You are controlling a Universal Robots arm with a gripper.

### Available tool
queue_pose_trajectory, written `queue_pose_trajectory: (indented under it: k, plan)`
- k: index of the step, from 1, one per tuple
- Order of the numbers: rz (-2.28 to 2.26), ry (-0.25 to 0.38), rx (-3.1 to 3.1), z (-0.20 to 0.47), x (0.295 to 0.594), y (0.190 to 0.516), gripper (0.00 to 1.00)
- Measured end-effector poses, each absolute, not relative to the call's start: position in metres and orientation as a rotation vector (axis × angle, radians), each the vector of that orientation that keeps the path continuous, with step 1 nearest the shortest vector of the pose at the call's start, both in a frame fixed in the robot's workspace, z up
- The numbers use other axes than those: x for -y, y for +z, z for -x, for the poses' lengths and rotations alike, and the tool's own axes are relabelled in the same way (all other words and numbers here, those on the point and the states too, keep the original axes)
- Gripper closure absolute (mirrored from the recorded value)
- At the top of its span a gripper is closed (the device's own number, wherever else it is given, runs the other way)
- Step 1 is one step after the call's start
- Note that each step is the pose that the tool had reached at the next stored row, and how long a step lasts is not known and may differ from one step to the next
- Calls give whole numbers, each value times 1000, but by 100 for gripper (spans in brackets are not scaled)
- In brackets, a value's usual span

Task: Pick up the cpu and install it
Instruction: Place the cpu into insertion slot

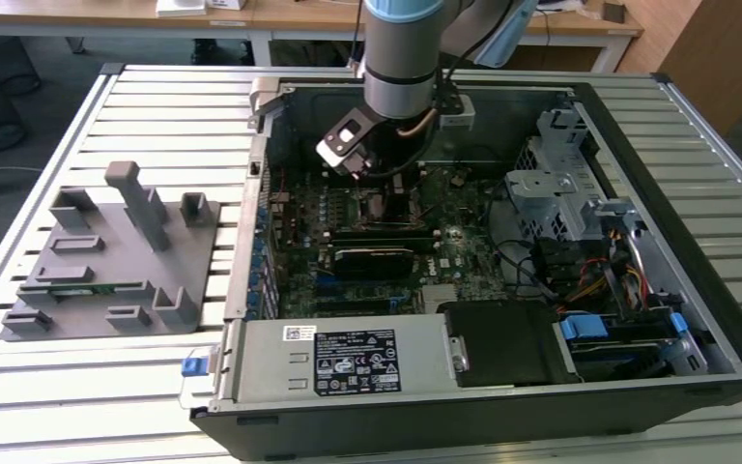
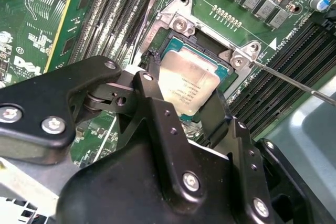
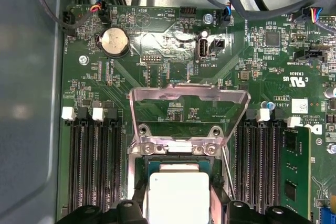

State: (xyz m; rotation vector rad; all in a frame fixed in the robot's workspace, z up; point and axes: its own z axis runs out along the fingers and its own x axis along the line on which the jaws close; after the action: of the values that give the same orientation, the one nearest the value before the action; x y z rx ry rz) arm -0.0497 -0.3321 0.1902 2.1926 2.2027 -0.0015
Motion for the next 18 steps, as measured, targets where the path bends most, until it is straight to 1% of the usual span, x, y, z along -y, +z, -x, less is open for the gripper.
queue_pose_trajectory:
  k: [11,12,18]
  plan:
    - [-2193,4,-2203,48,332,189,44]
    - [-2193,2,-2203,48,332,189,38]
    - [-2193,-2,-2202,48,332,191,38]
